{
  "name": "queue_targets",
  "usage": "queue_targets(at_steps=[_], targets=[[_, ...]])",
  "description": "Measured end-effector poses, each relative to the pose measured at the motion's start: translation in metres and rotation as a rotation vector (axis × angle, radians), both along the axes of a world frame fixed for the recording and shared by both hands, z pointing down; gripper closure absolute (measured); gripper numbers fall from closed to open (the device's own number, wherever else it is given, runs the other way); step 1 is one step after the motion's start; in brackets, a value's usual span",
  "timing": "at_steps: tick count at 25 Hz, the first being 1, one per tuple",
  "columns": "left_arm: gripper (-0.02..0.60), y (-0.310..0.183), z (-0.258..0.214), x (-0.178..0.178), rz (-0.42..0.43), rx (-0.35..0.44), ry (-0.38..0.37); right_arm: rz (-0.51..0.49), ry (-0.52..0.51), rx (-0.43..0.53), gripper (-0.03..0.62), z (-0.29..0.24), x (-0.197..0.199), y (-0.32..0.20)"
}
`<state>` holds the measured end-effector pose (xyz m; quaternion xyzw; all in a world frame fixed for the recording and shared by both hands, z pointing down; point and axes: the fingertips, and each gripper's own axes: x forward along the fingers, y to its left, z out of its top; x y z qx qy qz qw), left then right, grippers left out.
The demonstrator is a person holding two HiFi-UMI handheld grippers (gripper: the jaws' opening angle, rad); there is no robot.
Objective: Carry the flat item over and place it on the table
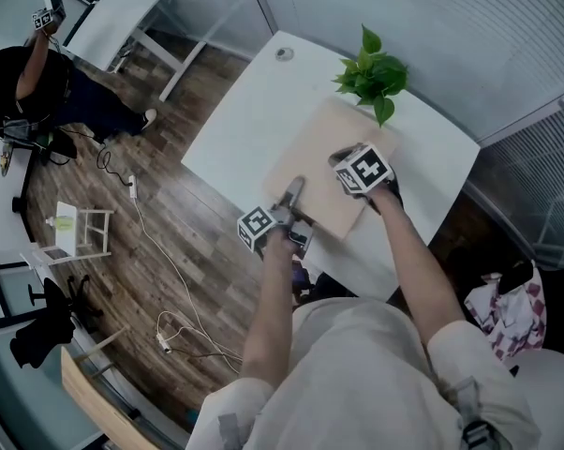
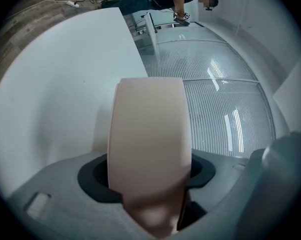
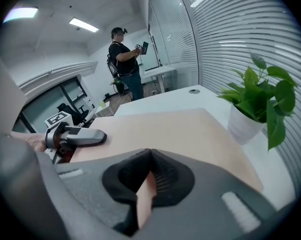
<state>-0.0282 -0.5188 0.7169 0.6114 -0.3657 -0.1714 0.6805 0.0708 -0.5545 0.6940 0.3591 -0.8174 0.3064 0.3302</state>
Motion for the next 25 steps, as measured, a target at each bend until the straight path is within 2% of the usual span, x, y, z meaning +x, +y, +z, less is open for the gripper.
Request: queue_targets(at_steps=[9, 12, 15, 18, 22, 25], targets=[[0.284, 0.018, 0.006, 0.009, 0.144, -0.032, -0.051, -0.030, 0.022, 0.012, 0.592, 0.004, -0.005, 0.005], [0.282, 0.026, 0.009, 0.008, 0.158, -0.039, -0.060, -0.042, 0.036, 0.026, 0.593, 0.006, -0.008, 0.007], [0.282, 0.026, 0.013, 0.006, 0.130, -0.060, -0.048, -0.045, 0.056, 0.048, 0.592, 0.009, -0.010, 0.002], [0.276, 0.023, 0.019, 0.000, 0.067, -0.076, -0.063, -0.047, 0.085, 0.072, 0.592, 0.015, -0.014, -0.005], [0.259, 0.030, 0.024, -0.013, -0.010, -0.119, -0.098, -0.030, 0.087, 0.058, 0.592, 0.018, -0.018, -0.002], [0.255, 0.035, 0.027, -0.019, -0.032, -0.145, -0.102, -0.024, 0.090, 0.052, 0.592, 0.019, -0.018, -0.002]])
